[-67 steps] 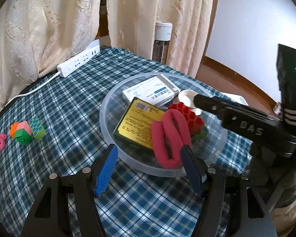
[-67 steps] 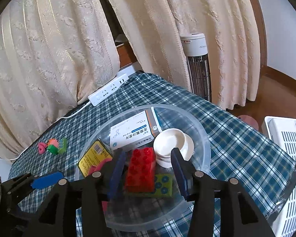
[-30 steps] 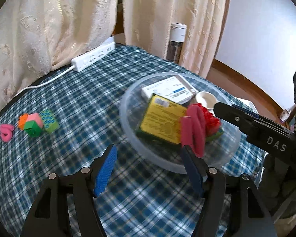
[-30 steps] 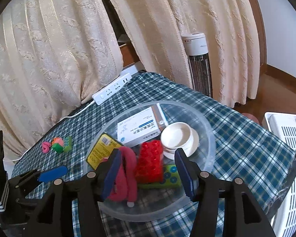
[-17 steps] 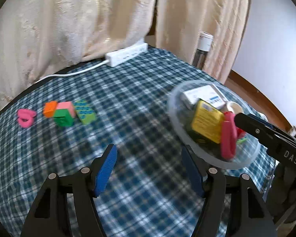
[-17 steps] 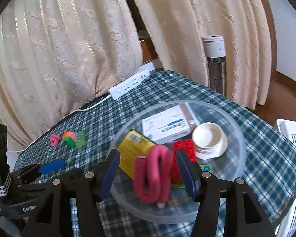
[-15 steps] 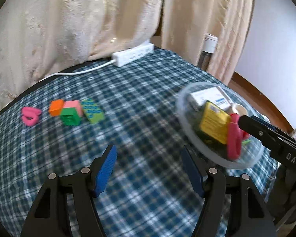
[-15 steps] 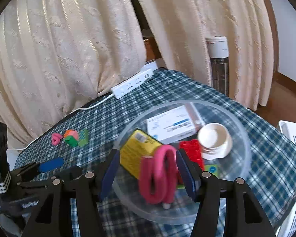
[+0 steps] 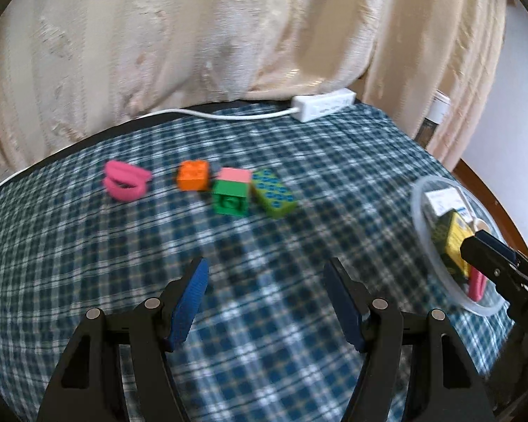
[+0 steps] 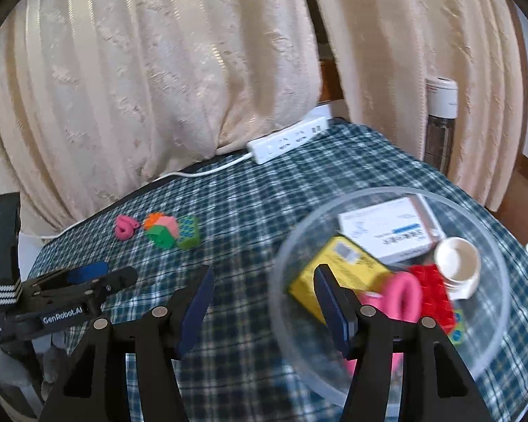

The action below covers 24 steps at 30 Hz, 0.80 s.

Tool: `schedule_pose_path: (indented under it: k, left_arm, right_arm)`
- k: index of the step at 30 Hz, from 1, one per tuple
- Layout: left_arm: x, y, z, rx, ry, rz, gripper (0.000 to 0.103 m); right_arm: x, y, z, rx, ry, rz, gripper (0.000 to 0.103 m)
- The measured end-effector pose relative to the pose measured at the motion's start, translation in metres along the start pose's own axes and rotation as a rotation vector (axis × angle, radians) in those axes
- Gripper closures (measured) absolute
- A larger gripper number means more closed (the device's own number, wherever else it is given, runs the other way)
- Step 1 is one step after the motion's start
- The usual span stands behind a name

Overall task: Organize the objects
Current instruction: 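Move both grippers back toward the remaining blocks and pink curler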

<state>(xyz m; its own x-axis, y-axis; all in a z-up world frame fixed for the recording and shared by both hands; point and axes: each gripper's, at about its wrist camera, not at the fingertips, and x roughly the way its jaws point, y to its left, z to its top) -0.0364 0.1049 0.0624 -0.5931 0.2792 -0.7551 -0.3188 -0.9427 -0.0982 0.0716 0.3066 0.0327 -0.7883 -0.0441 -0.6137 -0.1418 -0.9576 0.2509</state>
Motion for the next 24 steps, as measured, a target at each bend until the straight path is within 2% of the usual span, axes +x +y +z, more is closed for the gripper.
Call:
schedule_pose_path:
  k: [12,24]
  left_arm:
    - [0.006,0.045,-0.003,-0.083,0.015,0.074,0.034]
    - [0.011,0.069,-0.006,-0.128,0.027,0.116,0.034]
  right_arm:
    - [0.058,0.049,0.005,-0.083,0.092,0.058,0.041]
    - [0.128,0.075,0.016,-0.134,0.182,0.03,0.041]
